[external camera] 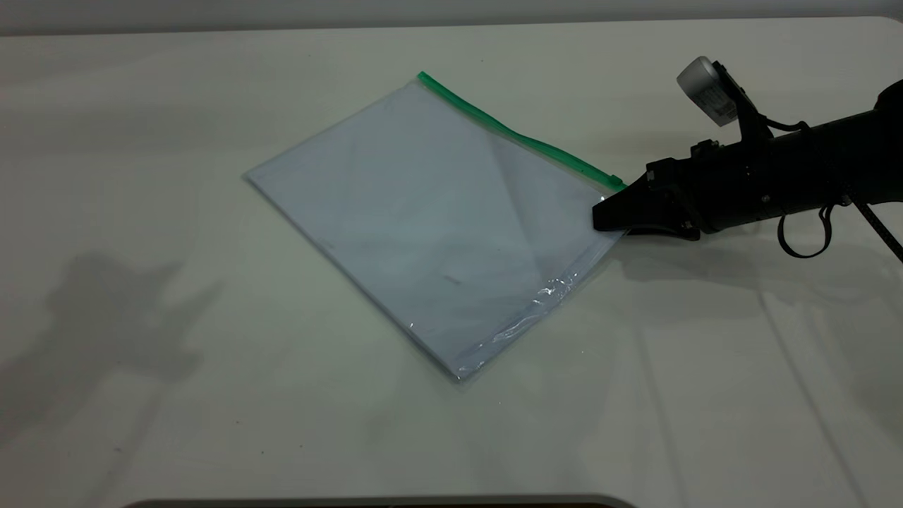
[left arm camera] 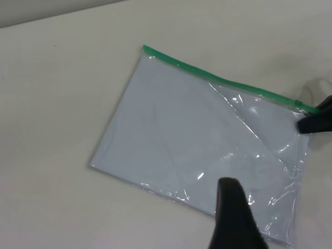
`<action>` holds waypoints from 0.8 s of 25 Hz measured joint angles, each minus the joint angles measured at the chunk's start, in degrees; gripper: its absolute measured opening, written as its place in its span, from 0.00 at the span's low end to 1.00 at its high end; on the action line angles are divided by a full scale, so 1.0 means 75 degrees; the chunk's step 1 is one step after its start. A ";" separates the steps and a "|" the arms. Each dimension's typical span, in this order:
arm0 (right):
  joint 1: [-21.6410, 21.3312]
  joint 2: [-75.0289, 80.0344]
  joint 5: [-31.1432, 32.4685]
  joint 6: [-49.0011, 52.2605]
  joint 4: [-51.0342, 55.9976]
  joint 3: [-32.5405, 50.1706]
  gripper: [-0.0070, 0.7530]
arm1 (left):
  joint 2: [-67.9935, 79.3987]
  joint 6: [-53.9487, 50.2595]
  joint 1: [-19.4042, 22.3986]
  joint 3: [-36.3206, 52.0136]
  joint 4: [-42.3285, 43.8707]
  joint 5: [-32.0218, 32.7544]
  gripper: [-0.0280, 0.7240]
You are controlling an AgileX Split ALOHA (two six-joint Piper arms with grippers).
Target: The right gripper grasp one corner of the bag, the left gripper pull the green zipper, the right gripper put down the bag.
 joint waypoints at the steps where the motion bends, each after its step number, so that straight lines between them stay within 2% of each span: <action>1: 0.0000 0.0000 0.0007 -0.0009 0.0000 0.0000 0.27 | 0.0058 0.0000 0.0000 -0.0008 0.0000 0.0007 0.73; 5: 0.0000 0.0000 0.0321 -0.0168 0.0000 0.0000 0.07 | 0.0418 0.0055 -0.0013 -0.0008 -0.0003 0.0007 0.73; 6: -0.0003 0.0000 0.0427 -0.0223 0.0000 0.0000 0.06 | 0.0524 0.0108 -0.0035 -0.0024 -0.0003 -0.0008 0.73; 13: 0.0161 -0.0233 0.0482 -0.0300 -0.0324 0.0000 0.06 | 0.1674 0.0450 -0.0691 -0.0725 -0.0003 0.0006 0.73; 20: 0.1117 -0.1162 -0.0070 -0.0258 -0.1100 0.0000 0.06 | 0.3515 0.1134 -0.1471 -0.2124 -0.0003 0.0006 0.73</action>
